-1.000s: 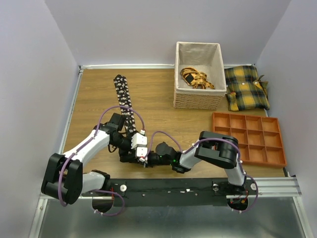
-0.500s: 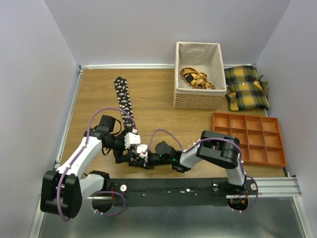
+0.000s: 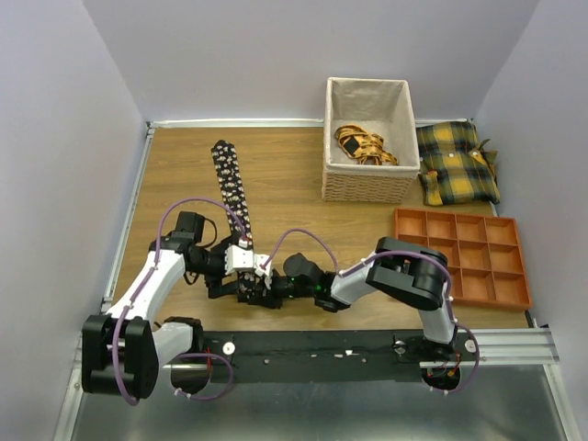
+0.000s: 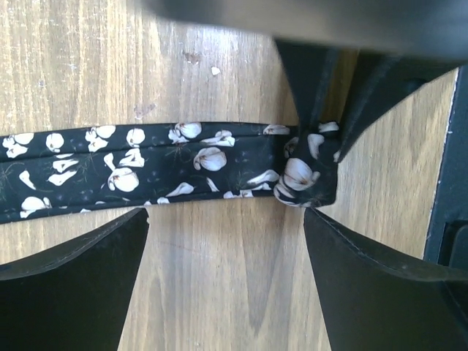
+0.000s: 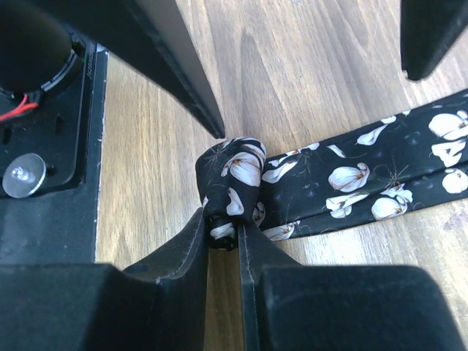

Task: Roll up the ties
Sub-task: Roll the tie at the center of the board.

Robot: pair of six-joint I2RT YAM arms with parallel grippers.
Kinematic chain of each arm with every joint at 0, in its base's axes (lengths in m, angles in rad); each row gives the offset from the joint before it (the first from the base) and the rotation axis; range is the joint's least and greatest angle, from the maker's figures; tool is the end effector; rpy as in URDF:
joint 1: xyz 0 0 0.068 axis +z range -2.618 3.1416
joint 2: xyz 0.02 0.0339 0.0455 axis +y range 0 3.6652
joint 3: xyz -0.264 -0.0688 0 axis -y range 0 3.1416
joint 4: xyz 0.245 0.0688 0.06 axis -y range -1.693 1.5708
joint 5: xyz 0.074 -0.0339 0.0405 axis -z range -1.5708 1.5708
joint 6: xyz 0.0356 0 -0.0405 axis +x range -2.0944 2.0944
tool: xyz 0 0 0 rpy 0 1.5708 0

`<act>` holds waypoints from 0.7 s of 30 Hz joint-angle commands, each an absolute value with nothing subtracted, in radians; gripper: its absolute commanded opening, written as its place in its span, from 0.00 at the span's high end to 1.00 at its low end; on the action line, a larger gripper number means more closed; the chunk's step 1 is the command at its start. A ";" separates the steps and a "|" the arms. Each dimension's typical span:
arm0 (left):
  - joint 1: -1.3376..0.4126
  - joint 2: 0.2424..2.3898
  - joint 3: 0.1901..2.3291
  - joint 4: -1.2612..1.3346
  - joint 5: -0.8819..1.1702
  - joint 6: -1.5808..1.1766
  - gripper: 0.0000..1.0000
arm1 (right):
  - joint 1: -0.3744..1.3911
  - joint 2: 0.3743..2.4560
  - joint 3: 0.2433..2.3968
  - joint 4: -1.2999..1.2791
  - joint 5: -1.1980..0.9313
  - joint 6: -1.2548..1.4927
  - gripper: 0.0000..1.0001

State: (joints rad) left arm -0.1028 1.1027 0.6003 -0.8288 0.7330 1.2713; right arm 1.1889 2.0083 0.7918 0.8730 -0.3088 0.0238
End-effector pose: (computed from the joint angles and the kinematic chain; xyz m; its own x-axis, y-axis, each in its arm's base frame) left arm 0.1650 -0.0410 0.1861 -0.0613 0.7202 -0.6911 0.9924 0.1180 0.0350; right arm 0.1296 0.3518 0.1073 -0.1491 -0.3103 -0.9389 -0.9874 0.0969 0.1247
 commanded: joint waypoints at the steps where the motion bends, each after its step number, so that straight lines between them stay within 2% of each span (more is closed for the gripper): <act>1: -0.095 1.049 0.586 -0.826 0.687 1.246 0.06 | 1.166 2.006 0.804 0.687 -0.348 0.165 0.89; 3: -0.095 1.042 0.581 -0.833 0.666 1.253 0.10 | 1.160 2.000 0.796 0.709 -0.389 0.221 0.89; 9: -0.095 0.991 0.566 -0.862 0.727 1.221 0.09 | 1.105 2.045 0.836 0.700 -0.518 0.397 0.89; 13: -0.106 0.963 0.548 -0.798 0.695 1.149 0.09 | 1.034 2.071 0.882 0.635 -0.577 0.485 0.89; 18: -0.266 0.943 0.535 -0.683 0.557 0.999 0.09 | 0.973 2.123 1.024 0.459 -0.719 0.592 0.89; 21: -0.325 0.950 0.512 -0.643 0.525 1.002 0.08 | 0.968 2.138 1.048 0.430 -0.774 0.598 0.89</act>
State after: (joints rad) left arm -0.2462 0.9596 0.5453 -0.7338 0.6136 1.0752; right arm 0.9817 2.0914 1.0084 0.5976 -0.6544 0.5350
